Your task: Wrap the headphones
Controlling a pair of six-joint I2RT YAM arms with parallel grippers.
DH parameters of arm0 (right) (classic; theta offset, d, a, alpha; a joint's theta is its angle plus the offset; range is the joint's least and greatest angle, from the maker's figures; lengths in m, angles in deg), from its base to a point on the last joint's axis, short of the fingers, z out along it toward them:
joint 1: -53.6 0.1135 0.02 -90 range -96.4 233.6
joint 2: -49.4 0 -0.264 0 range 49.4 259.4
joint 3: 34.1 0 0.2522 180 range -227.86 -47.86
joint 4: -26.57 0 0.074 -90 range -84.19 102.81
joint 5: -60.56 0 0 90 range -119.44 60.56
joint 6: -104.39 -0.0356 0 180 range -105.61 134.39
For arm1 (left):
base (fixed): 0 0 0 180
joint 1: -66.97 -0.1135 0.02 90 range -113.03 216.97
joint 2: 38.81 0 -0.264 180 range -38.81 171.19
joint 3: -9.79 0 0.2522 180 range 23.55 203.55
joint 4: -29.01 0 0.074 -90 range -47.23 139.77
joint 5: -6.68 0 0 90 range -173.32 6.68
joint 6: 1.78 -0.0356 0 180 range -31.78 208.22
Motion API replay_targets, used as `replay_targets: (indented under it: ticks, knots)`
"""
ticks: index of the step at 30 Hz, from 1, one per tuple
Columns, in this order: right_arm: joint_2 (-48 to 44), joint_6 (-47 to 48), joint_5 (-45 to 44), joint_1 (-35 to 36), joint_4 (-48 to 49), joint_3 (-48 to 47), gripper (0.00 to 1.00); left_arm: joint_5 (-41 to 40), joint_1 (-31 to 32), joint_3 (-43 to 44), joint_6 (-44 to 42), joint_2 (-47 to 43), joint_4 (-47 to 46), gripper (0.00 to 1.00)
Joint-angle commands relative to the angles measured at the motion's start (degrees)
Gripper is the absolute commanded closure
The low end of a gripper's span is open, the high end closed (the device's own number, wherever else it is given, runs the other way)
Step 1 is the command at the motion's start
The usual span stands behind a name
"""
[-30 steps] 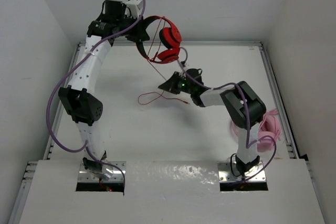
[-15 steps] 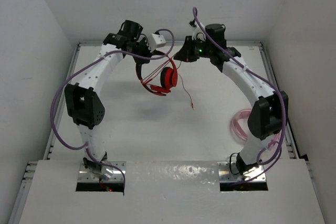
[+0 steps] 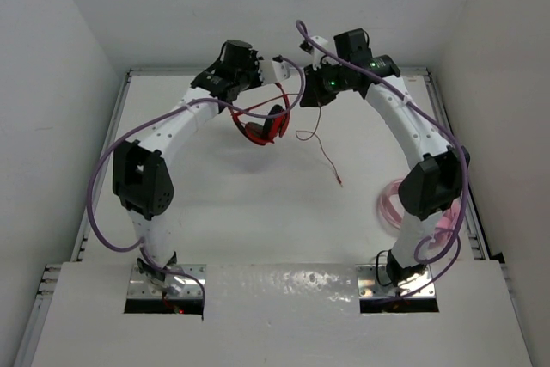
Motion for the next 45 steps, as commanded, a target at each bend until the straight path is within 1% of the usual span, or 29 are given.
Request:
replay_targets:
  ticks: [1, 3, 4, 5, 6, 7, 8, 9, 10, 11, 12, 13, 15, 16, 18, 19, 20, 22, 25, 29, 31, 32, 33, 34, 35, 38, 39, 42, 45]
  knots:
    - [-7.52, 6.43, -0.93, -3.71, -6.12, -0.94, 1.0, -23.76, -2.28, -3.99, -9.27, -2.3, -13.19, 1.0]
    - [-7.71, 3.38, 2.31, -3.71, -7.26, -0.58, 1.0, -27.29, -1.49, -6.18, -9.11, -2.47, -20.26, 1.0]
    - [-7.45, 1.35, 3.98, -3.71, -7.53, -0.76, 1.0, -31.23, -1.31, -6.54, -7.97, -2.3, -26.73, 1.0]
    - [-7.36, -5.11, 6.35, -3.71, -6.83, -0.41, 1.0, -32.92, -0.96, -6.63, -7.0, -1.86, -29.49, 1.0]
    - [-7.53, -8.92, 13.07, -3.71, -2.74, 0.73, 1.0, -35.55, -0.61, -6.2, -5.78, -1.6, -31.78, 1.0]
    - [-7.88, -13.39, 16.62, -3.54, 0.44, 3.87, 1.0, -36.44, -0.43, -5.59, -2.2, -1.33, -32.42, 1.0]
    - [-8.58, -24.05, 19.35, -3.27, 4.3, 6.34, 1.0, -37.15, -0.35, -4.1, 0.36, -1.24, -32.16, 1.0]
    - [-9.8, -29.73, 21.12, -2.66, 16.43, 9.67, 1.0, -37.68, -0.34, -3.3, 2.82, -1.16, -29.9, 1.0]
    - [-13.65, -35.18, 20.79, -1.26, 23.86, 17.18, 1.0, -37.86, -0.34, -2.6, 7.81, -1.24, -28.92, 1.0]
    - [-15.95, -46.29, 19.66, -0.47, 31.77, 21.52, 1.0, -37.86, -0.34, -2.24, 10.47, -1.42, -26.38, 1.0]
    - [-19.97, -51.7, 16.34, 0.59, 50.03, 30.01, 1.0, -36.99, -0.34, -1.28, 15.54, -1.42, -22.27, 1.0]
    - [-21.49, -61.07, 14.04, 0.86, 57.7, 33.14, 1.0, -36.28, -0.34, -1.01, 17.86, -1.51, -20.14, 1.0]
    - [-23.26, -67.29, 7.55, 1.3, 67.65, 36.93, 1.0, -33.92, -0.34, -0.14, 22.69, -1.51, -13.57, 1.0]
    - [-24.13, -68.36, 1.69, 2.78, 68.75, 38.17, 1.0, -32.95, -0.34, 0.04, 27.24, -1.51, -11.44, 1.0]
    - [-24.14, -66.36, -3.53, 6.9, 66.93, 36.44, 1.0, -29.62, -0.34, 0.57, 32.7, -1.33, -6.61, 1.0]
    - [-23.88, -64.78, -8.34, 8.23, 65.52, 35.29, 1.0, -28.9, -0.34, 0.83, 34.12, -1.07, -5.28, 1.0]
    - [-22.66, -64.68, -9.87, 9.55, 65.07, 34.32, 1.0, -27.33, -0.34, 1.36, 35.62, -0.81, -2.65, 1.0]
    - [-20.03, -68.43, -12.33, 11.93, 64.63, 31.25, 1.0, -26.52, -0.34, 2.68, 38.79, 0.07, -0.88, 1.0]
    - [-18.17, -73.89, -14.88, 14.48, 65.42, 30.09, 1.0, -25.38, -0.43, 2.85, 41.6, 0.43, 0.53, 1.0]
    - [-16.15, -73.46, -20.41, 19.13, 59.46, 31.14, 0.98, -21.78, -0.78, 7.07, 45.55, 1.92, 3.69, 1.0]
    - [-15.27, -73.74, -20.52, 20.02, 60.84, 31.32, 0.93, -21.16, -0.87, 8.82, 46.52, 2.62, 4.05, 1.0]
    - [-14.48, -72.6, -20.61, 20.46, 58.67, 30.37, 0.86, -19.42, -1.05, 11.27, 47.92, 2.89, 5.27, 1.0]
    - [-12.74, -68.5, -21.05, 21.24, 56.74, 27.31, 0.84, -18.01, -1.14, 12.86, 48.98, 3.76, 6.41, 1.0]
    - [-11.67, -66.54, -22.09, 21.86, 51.59, 23.71, 0.8, -14.95, -1.31, 15.92, 50.64, 4.29, 9.04, 1.0]
    - [-10.71, -64.52, -22.1, 22.04, 49.36, 22.02, 0.78, -13.35, -1.4, 17.34, 51.36, 4.73, 10.37, 1.0]
    - [-9.03, -58.37, -23.5, 23.18, 42.93, 19.46, 0.77, -9.4, -1.4, 20.25, 53.47, 4.74, 13.01, 1.0]
    - [-9.72, -55.39, -25.69, 23.53, 41.7, 19.63, 0.78, -8.95, -1.4, 20.96, 53.82, 4.56, 13.45, 1.0]
    - [-11.57, -51.69, -28.33, 24.06, 39.85, 22.96, 0.8, -7.28, -1.58, 25.08, 54.53, 4.56, 16.0, 1.0]
    - [-13.33, -46.78, -28.26, 24.06, 38.79, 25.52, 0.78, -5.43, -1.84, 28.33, 54.79, 4.12, 17.32, 1.0]
